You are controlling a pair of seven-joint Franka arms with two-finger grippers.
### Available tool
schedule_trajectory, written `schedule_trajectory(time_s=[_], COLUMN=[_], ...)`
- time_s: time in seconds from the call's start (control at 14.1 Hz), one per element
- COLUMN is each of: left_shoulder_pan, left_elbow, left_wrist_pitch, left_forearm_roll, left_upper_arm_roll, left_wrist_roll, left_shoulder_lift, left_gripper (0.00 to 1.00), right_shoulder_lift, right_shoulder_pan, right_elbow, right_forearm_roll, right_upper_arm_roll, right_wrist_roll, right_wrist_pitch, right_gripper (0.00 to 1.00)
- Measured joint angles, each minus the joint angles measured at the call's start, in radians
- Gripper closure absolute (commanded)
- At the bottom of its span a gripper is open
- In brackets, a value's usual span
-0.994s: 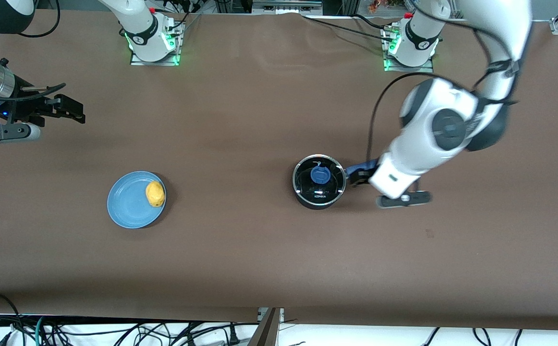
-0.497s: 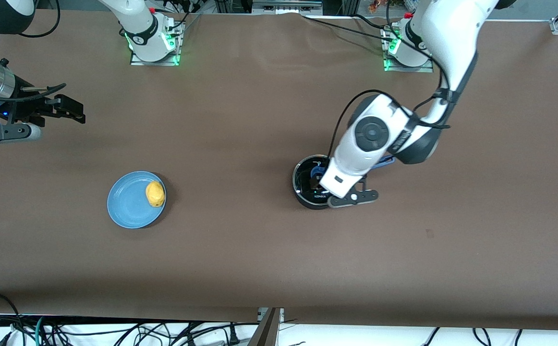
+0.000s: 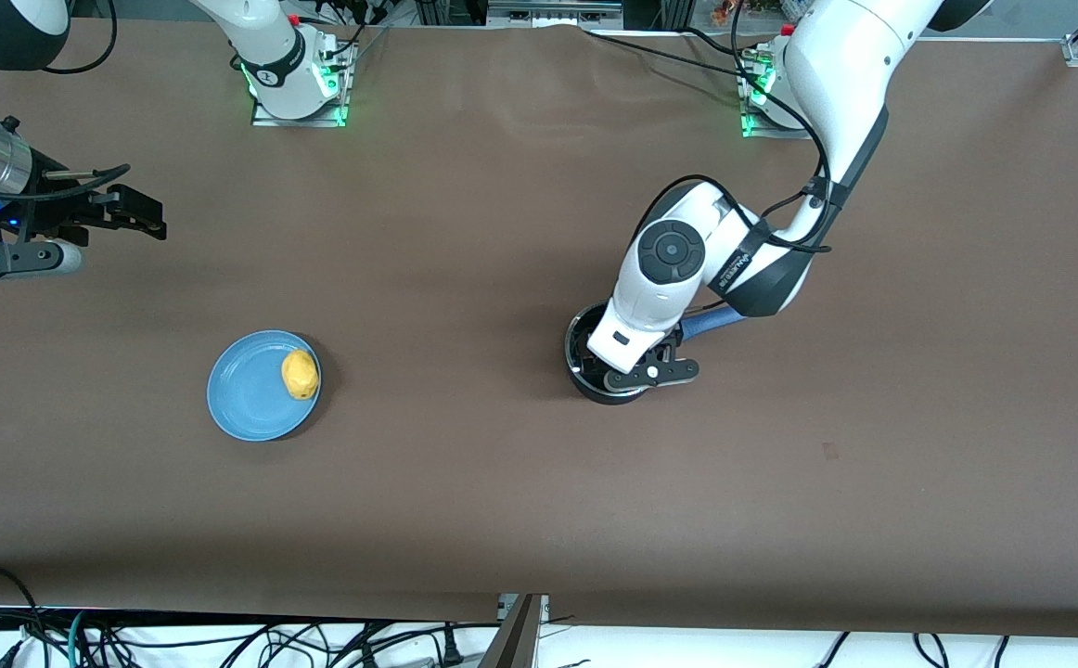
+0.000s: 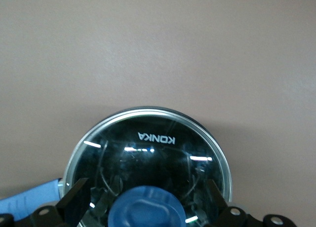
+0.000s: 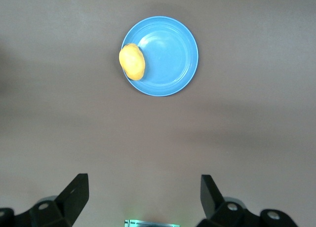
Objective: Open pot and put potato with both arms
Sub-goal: 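Close the left gripper on the blue lid knob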
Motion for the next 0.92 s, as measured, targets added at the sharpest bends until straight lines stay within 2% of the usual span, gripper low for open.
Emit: schedule_trajectory(time_s=[0.43,0.64,0.92], left_shoulder_pan=[-0.003,-0.003,-0.003], left_elbow=[-0.015,-0.027,-0.027], left_wrist_pitch=[0.0,0.0,0.001], left_forearm_roll=[0.002,0.003,0.011], left_upper_arm_roll=[-0.009,-0.01,-0.01], left_wrist_roll=[0.0,0.002,0.015], left_shoulder_lift=[0.008,0.008,0.008], left_gripper=[0.01,0.2,0.21], right_shoulder_lift=[0.001,0.001,0.005], right_shoulder_pan=[0.0,0.0,0.0], right_elbow=[0.0,-0.002,-0.004], right_forearm_roll=[0.0,0.0,0.0], right_upper_arm_roll=[0.0,0.0,0.0], right_wrist_roll=[0.0,0.0,0.0], right_wrist_pitch=[0.0,-0.004,-0.014], right_gripper=[0.0,0.0,0.0])
